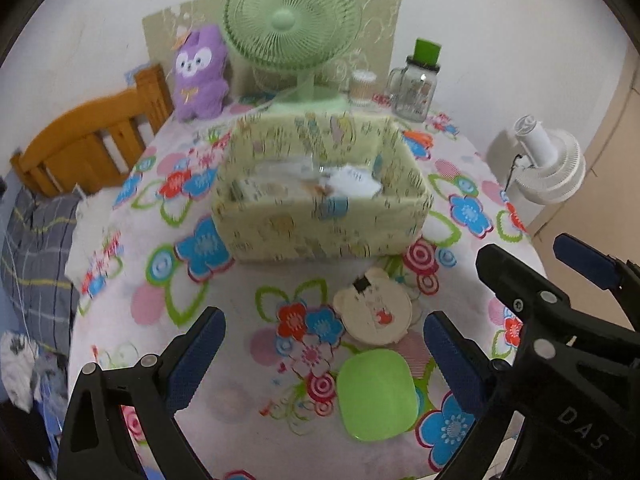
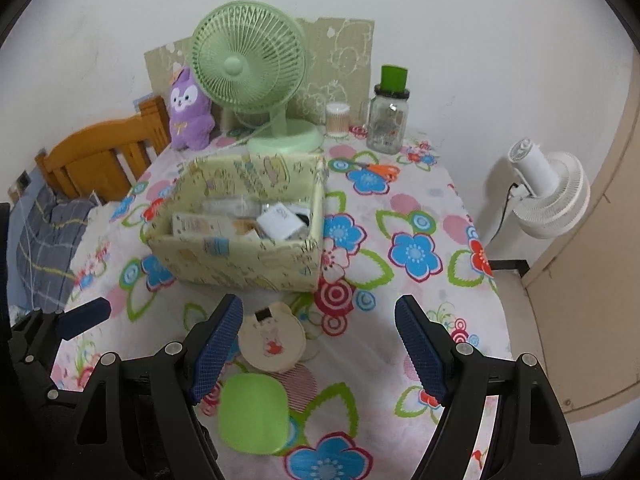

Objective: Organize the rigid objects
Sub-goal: 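Move both tools toward the green lid and round bear container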

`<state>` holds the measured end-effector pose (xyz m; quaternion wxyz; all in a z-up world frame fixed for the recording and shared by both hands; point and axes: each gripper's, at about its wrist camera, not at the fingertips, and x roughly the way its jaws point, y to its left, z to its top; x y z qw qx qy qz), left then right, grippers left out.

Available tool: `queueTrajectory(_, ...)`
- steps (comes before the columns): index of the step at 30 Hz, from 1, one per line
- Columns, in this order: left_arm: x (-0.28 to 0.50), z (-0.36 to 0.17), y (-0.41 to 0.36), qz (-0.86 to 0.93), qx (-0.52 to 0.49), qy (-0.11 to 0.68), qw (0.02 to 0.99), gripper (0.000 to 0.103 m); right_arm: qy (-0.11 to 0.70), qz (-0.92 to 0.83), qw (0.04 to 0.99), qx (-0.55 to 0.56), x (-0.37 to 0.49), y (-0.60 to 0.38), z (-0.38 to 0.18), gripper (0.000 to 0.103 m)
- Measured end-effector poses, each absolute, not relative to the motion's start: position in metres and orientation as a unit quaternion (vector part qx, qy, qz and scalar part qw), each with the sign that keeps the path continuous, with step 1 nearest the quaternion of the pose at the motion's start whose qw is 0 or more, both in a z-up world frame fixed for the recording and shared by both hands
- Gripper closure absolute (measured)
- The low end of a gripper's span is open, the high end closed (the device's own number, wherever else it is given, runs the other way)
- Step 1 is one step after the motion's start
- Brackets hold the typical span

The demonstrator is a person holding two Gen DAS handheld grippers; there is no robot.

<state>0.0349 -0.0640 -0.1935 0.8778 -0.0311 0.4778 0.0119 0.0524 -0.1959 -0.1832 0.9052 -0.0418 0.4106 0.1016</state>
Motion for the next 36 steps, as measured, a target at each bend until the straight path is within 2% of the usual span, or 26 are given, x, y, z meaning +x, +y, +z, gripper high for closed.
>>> queueTrajectory(25, 0.023, -0.283, -0.094, 0.055, -0.061, 0.503, 0.861, 0.003, 0.461, 0.106, 0.88, -0.049, 0.059, -0.222, -0.283, 0.022)
queueTrajectory(36, 0.013, -0.299, -0.103, 0.073, -0.066, 0.5, 0.861, 0.003, 0.473, 0.108, 0.872, -0.065, 0.056, -0.223, -0.3, 0.022)
